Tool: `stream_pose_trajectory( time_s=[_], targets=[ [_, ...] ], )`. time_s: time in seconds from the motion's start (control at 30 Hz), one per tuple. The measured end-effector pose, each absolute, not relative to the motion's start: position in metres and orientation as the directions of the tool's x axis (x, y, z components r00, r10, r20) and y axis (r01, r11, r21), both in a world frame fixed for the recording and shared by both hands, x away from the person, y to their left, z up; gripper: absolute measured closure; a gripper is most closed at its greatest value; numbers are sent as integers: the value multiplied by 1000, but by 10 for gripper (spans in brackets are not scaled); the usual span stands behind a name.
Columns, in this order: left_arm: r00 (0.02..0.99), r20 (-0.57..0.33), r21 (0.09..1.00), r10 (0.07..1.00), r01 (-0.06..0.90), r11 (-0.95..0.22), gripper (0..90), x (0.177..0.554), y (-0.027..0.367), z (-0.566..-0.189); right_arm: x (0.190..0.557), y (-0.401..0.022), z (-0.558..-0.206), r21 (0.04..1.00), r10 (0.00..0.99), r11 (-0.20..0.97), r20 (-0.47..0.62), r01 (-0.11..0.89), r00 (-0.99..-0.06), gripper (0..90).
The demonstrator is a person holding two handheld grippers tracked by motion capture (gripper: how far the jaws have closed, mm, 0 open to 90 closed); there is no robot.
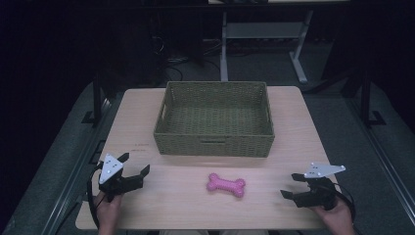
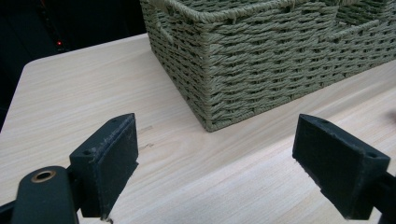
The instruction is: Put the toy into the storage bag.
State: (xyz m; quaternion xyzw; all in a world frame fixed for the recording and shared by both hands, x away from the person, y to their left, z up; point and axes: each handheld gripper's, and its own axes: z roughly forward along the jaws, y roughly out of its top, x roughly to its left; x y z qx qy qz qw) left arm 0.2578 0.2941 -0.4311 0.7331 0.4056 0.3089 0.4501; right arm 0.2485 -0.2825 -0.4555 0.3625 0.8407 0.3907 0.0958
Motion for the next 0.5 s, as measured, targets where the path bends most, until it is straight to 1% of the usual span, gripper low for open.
stream_pose_trajectory(
  time_s=[0.33, 0.5],
  targets=[
    [485, 91, 908, 870, 319, -272, 139, 259, 293, -432, 252, -272, -446, 719, 663, 464, 105, 517, -741, 204],
    [486, 100, 906, 868, 316, -281, 138, 258, 292, -432, 254, -263, -436, 705, 635, 506, 85, 497, -768, 199]
  ],
)
